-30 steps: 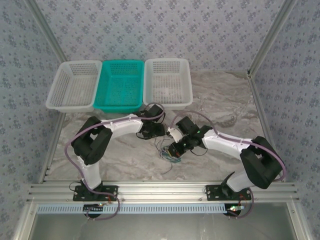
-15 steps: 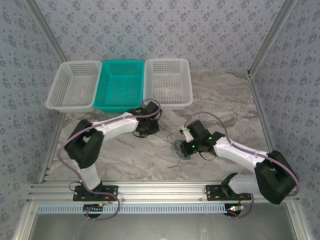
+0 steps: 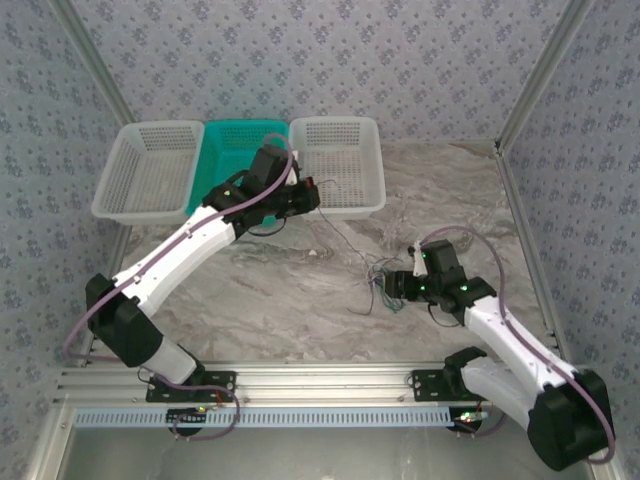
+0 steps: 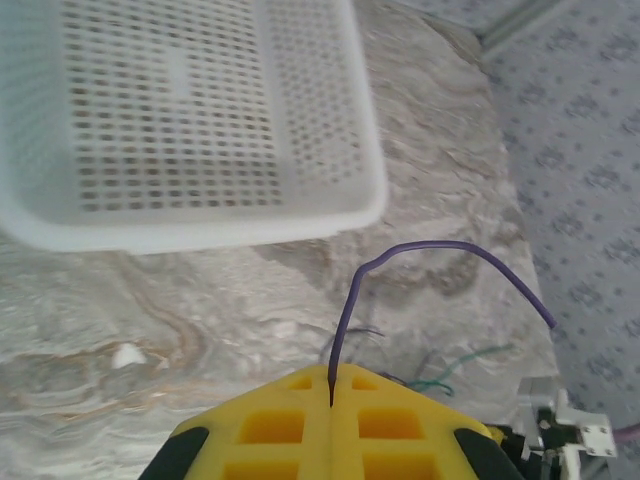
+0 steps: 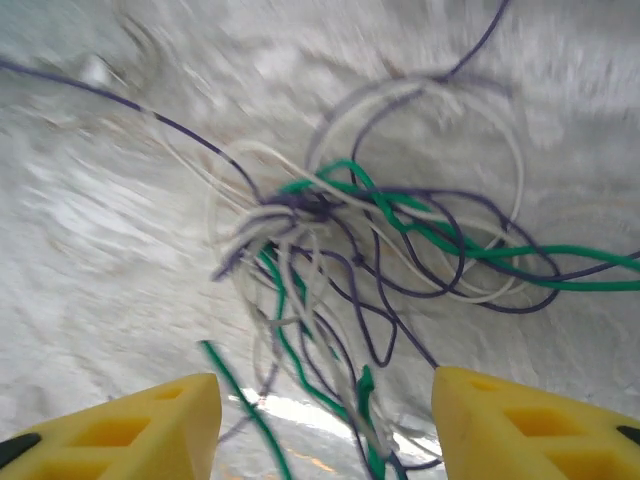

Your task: Untangle the cables

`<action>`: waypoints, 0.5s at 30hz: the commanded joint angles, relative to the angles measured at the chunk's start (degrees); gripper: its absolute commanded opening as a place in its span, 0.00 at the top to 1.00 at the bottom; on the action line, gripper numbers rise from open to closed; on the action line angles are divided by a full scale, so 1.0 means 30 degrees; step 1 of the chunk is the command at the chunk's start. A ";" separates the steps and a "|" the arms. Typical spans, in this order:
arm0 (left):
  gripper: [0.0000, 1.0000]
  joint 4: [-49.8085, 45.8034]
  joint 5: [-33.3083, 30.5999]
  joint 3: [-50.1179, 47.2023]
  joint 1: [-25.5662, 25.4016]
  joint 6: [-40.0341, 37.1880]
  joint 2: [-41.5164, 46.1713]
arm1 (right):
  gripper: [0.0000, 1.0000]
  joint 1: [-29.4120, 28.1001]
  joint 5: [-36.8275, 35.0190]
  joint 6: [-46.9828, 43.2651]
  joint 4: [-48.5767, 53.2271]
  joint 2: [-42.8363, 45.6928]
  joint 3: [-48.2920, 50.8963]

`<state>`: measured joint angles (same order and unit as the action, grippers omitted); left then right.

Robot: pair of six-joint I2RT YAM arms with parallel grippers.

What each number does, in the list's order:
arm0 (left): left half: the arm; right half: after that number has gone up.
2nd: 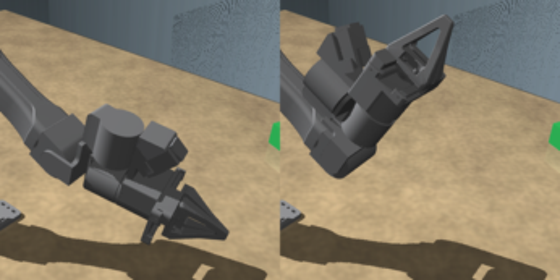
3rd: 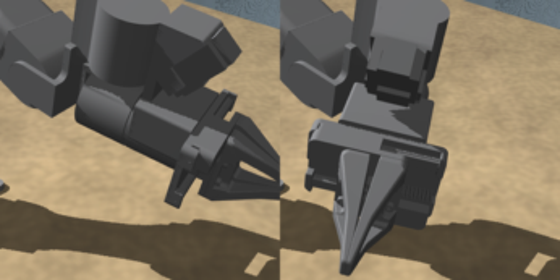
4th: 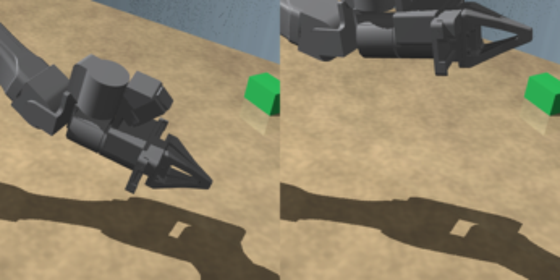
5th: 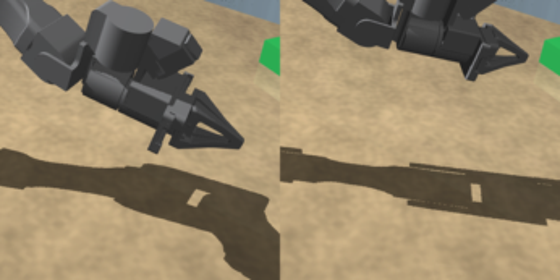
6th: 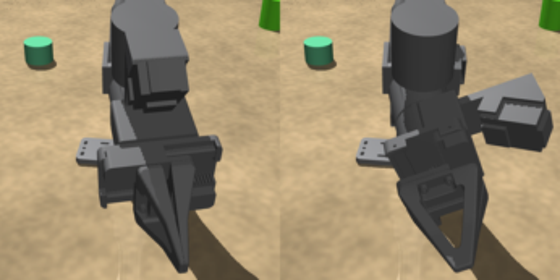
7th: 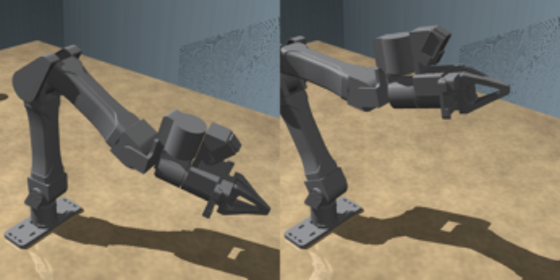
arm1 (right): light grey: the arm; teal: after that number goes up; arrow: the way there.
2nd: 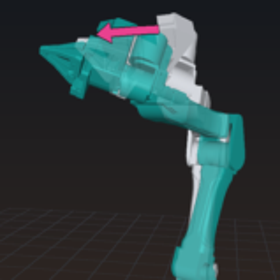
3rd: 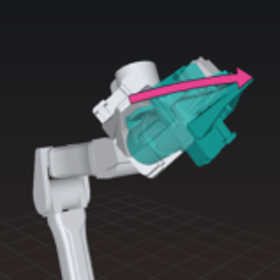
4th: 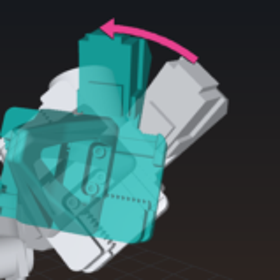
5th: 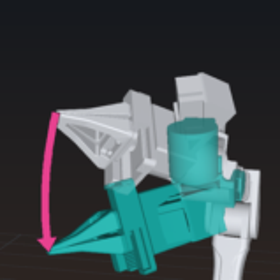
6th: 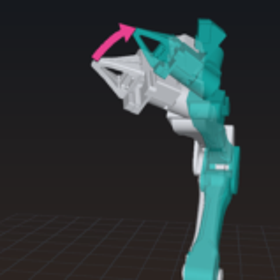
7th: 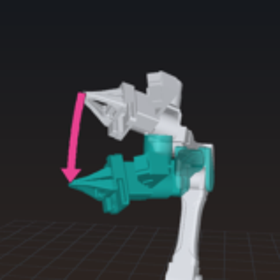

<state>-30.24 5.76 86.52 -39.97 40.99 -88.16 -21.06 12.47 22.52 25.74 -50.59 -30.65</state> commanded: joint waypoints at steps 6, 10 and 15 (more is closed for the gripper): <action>1.00 -0.0850 0.1733 0.3398 -0.0856 -0.0992 -0.1493 | 0.21 -0.1273 0.1424 -0.5020 -0.3916 0.3302 -0.0976; 1.00 -0.1365 0.1965 0.4586 -0.1003 -0.1200 -0.2014 | 0.15 -0.2837 -0.1033 -0.6603 -0.7899 0.0930 -0.0418; 1.00 -0.1401 0.1998 0.5423 -0.1018 -0.1104 -0.1969 | 0.19 -0.3126 -0.2184 -0.4740 -0.9536 -0.4695 -0.1014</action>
<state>-33.34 10.74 99.66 -42.57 38.79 -94.21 -29.82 10.37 7.14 1.93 -58.24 -33.36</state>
